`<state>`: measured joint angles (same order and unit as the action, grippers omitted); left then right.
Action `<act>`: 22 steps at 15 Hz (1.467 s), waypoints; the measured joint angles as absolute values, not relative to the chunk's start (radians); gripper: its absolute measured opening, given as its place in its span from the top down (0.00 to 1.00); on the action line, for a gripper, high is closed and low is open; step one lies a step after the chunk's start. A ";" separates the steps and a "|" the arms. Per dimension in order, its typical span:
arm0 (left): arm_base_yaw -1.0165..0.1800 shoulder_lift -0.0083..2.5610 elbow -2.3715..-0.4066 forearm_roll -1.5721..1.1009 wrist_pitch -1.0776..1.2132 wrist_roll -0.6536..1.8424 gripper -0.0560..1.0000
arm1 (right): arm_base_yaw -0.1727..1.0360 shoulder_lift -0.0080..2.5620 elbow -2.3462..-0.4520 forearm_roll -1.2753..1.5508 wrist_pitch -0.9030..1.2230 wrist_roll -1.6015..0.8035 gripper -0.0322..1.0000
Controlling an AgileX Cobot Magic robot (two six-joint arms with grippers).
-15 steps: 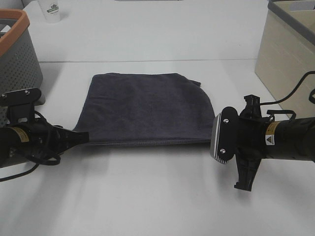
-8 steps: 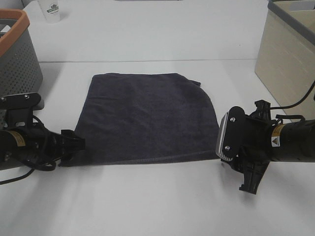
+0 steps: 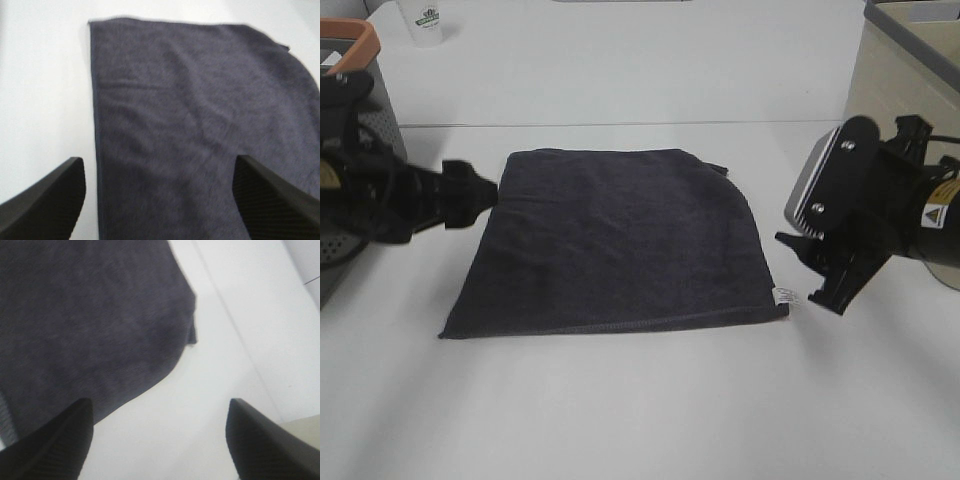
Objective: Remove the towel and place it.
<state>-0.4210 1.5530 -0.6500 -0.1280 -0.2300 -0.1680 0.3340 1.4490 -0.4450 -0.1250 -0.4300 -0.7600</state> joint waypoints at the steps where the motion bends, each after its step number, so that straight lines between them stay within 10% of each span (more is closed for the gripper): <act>1: -0.421 1.548 -0.738 -0.128 -0.133 -0.134 0.23 | 0.334 1.412 -0.445 -0.083 -0.457 -0.761 0.26; 7: -0.333 1.549 -1.248 -0.006 0.363 -0.083 0.25 | 0.333 1.284 -0.629 0.593 -0.512 -0.761 0.28; 11: -0.198 1.549 -1.479 0.142 0.677 -0.144 0.25 | 0.223 1.382 -1.039 0.894 0.112 -0.794 0.30; 16: -0.089 1.549 -1.562 -0.007 0.915 -0.050 0.25 | 0.149 1.704 -1.702 0.388 1.002 -0.377 0.31; 22: -0.076 1.521 -1.570 -0.049 1.029 -0.045 0.25 | 0.148 1.748 -1.874 -0.036 1.209 -0.159 0.32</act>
